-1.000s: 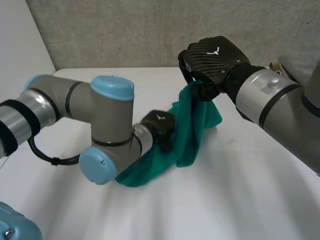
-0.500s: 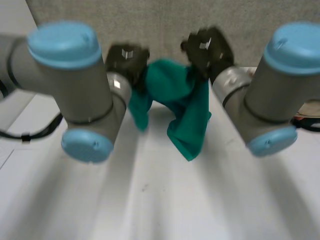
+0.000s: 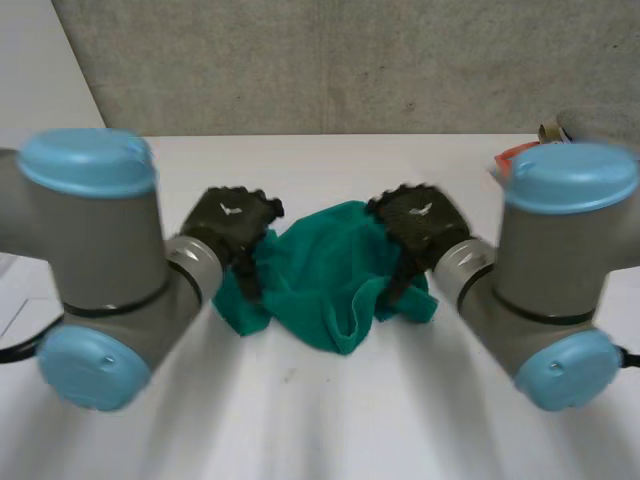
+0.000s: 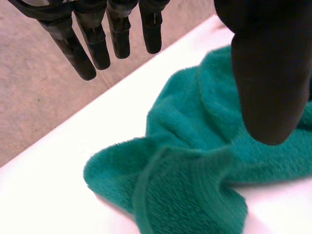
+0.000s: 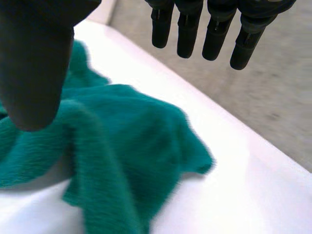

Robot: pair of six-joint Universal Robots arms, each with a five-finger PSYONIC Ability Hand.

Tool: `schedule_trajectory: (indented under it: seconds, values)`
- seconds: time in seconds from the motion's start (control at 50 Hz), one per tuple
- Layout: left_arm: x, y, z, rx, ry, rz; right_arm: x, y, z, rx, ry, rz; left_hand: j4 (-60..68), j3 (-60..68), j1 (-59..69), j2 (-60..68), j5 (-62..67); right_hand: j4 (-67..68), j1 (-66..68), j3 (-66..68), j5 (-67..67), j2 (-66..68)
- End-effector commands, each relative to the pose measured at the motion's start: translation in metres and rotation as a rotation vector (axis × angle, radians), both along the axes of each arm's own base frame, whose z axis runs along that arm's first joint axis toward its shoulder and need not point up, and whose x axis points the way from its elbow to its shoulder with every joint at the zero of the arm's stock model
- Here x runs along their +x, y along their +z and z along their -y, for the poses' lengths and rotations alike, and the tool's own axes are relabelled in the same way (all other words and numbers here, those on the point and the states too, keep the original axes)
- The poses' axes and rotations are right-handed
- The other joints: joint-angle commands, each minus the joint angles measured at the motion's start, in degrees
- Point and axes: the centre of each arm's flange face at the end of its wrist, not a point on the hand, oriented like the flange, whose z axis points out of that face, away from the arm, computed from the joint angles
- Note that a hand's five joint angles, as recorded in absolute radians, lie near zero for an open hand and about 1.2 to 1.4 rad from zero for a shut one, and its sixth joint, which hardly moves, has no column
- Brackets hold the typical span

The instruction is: Fold the laundry.

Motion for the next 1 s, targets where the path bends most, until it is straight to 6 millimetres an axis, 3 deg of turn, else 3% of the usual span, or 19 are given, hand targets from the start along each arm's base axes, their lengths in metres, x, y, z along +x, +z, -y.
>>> schedule_trajectory:
  seconds: [0.02,0.08,0.12,0.2,0.26,0.36,0.46,0.48,0.5,0.52,0.54,0.64,0.72,0.74,0.8,0.84,0.88,0.94,1.0]
  values:
    - [0.013,0.013,0.018,0.041,-0.126,-0.044,-0.053,0.012,0.023,0.124,-0.197,0.08,5.23,4.52,4.5,4.87,5.64,6.2,5.72,6.87,8.45,6.41]
    - [0.011,0.004,0.024,0.054,-0.168,-0.01,-0.059,-0.003,0.024,0.209,-0.21,0.058,6.94,6.23,6.21,6.58,7.35,9.6,9.12,10.26,11.84,9.8]
    - [0.005,-0.013,0.033,0.053,-0.205,0.074,-0.063,-0.025,0.025,0.295,-0.207,0.027,9.8,9.09,9.08,9.45,10.21,10.11,9.63,10.77,12.36,10.32]
    - [-0.005,-0.037,0.041,0.046,-0.258,0.182,-0.058,-0.046,0.028,0.335,-0.177,0.028,9.64,8.93,8.91,9.28,10.04,11.45,10.97,12.12,13.7,11.66]
    - [-0.01,-0.056,0.039,0.075,-0.309,0.259,-0.052,-0.059,0.033,0.327,-0.162,0.061,8.8,8.09,8.07,8.44,9.2,13.46,12.98,14.13,15.71,13.67]
    - [-0.015,-0.069,0.029,0.129,-0.355,0.316,-0.038,-0.072,0.035,0.309,-0.146,0.131,13.99,13.28,13.26,13.63,14.4,18.01,17.53,18.67,20.25,18.21]
    - [-0.019,-0.069,0.027,0.127,-0.352,0.304,-0.025,-0.086,0.034,0.299,-0.129,0.169,40.87,40.16,40.14,40.51,41.27,25.9,25.41,26.56,28.14,26.1]
    - [-0.02,-0.069,0.026,0.124,-0.352,0.3,-0.023,-0.087,0.034,0.295,-0.127,0.172,47.92,47.21,47.19,47.56,48.32,32.25,31.77,32.91,34.5,32.46]
    - [-0.02,-0.064,0.028,0.111,-0.34,0.286,-0.021,-0.089,0.035,0.287,-0.134,0.175,64.62,63.91,63.9,64.27,65.03,50.3,49.82,50.96,52.54,50.5]
    - [-0.02,-0.061,0.028,0.106,-0.33,0.278,-0.021,-0.089,0.035,0.276,-0.138,0.177,64.79,64.08,64.06,64.43,65.2,61.99,61.51,62.66,64.24,62.2]
    - [-0.02,-0.056,0.029,0.095,-0.318,0.265,-0.022,-0.088,0.037,0.268,-0.149,0.178,64.79,64.08,64.06,64.44,65.2,62.11,61.63,62.77,64.35,62.31]
    - [-0.015,-0.011,0.027,0.029,-0.243,0.146,-0.032,-0.061,0.044,0.157,-0.225,0.172,64.79,64.08,64.06,64.44,65.2,62.11,61.63,62.77,64.36,62.32]
    - [-0.006,0.048,0.017,-0.044,-0.195,-0.016,-0.05,-0.004,0.053,-0.023,-0.256,0.164,64.79,64.08,64.06,64.44,65.2,62.11,61.63,62.77,64.36,62.32]
    - [0.002,0.073,0.013,-0.076,-0.163,-0.091,-0.058,0.023,0.054,-0.118,-0.248,0.145,64.79,64.08,64.06,64.44,65.2,62.11,61.63,62.77,64.36,62.32]
    - [0.021,0.12,0.008,-0.136,-0.104,-0.243,-0.064,0.058,0.05,-0.24,-0.221,0.105,64.79,64.08,64.06,64.44,65.2,62.11,61.63,62.77,64.36,62.32]
    - [0.029,0.14,0.004,-0.174,-0.088,-0.302,-0.066,0.087,0.046,-0.353,-0.188,0.059,64.79,64.08,64.06,64.44,65.2,62.11,61.63,62.77,64.36,62.32]
    - [0.035,0.154,0.004,-0.184,-0.062,-0.367,-0.064,0.102,0.041,-0.41,-0.164,0.031,64.79,64.08,64.06,64.44,65.2,62.11,61.63,62.77,64.36,62.32]
    - [0.035,0.158,0.006,-0.182,-0.061,-0.385,-0.057,0.12,0.031,-0.443,-0.116,-0.015,64.79,64.08,64.06,64.44,65.2,62.11,61.63,62.77,64.36,62.32]
    - [0.032,0.144,0.017,-0.14,-0.045,-0.347,-0.05,0.123,0.028,-0.413,-0.076,-0.061,64.79,64.08,64.06,64.44,65.2,62.11,61.63,62.77,64.36,62.32]
